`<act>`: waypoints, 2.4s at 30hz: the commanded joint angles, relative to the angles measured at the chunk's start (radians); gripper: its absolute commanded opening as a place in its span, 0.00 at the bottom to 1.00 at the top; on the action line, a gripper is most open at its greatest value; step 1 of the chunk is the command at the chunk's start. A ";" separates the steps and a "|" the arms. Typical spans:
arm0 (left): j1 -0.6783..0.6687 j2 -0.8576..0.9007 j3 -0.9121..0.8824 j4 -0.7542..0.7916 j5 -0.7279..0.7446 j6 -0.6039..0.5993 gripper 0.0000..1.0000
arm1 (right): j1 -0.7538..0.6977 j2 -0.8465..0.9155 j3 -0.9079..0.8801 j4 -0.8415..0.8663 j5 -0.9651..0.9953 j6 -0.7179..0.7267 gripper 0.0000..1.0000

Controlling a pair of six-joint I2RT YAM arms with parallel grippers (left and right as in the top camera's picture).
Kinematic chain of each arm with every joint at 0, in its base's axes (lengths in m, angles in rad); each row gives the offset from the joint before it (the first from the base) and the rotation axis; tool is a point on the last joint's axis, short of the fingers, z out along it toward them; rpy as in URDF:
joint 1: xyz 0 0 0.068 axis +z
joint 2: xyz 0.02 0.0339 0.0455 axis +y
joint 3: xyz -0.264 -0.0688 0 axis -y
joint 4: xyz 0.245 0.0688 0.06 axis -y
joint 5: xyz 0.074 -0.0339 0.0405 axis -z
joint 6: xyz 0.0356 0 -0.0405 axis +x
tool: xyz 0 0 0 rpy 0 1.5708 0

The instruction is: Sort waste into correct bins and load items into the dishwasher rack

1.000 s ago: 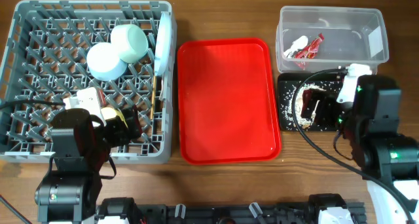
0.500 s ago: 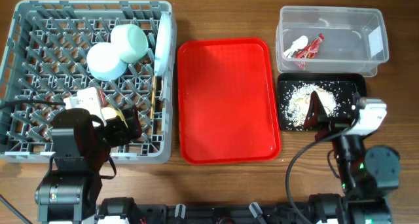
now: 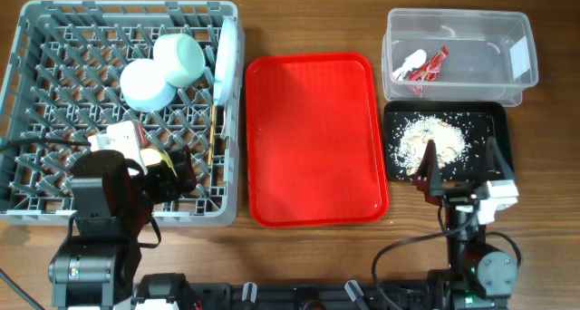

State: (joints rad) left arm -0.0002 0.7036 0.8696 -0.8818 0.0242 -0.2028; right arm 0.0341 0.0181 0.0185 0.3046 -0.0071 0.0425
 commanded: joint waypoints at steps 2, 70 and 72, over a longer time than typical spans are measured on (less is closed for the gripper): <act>-0.005 -0.002 -0.010 0.002 0.008 0.016 1.00 | 0.001 -0.015 -0.014 -0.179 -0.030 -0.084 1.00; -0.005 -0.698 -0.864 0.811 0.061 0.039 1.00 | 0.001 -0.007 -0.013 -0.303 -0.049 -0.040 1.00; -0.005 -0.698 -0.864 0.811 0.061 0.039 1.00 | 0.001 -0.007 -0.013 -0.303 -0.049 -0.040 1.00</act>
State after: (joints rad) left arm -0.0002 0.0128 0.0120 -0.0696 0.0692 -0.1841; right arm 0.0341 0.0128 0.0063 -0.0010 -0.0448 -0.0051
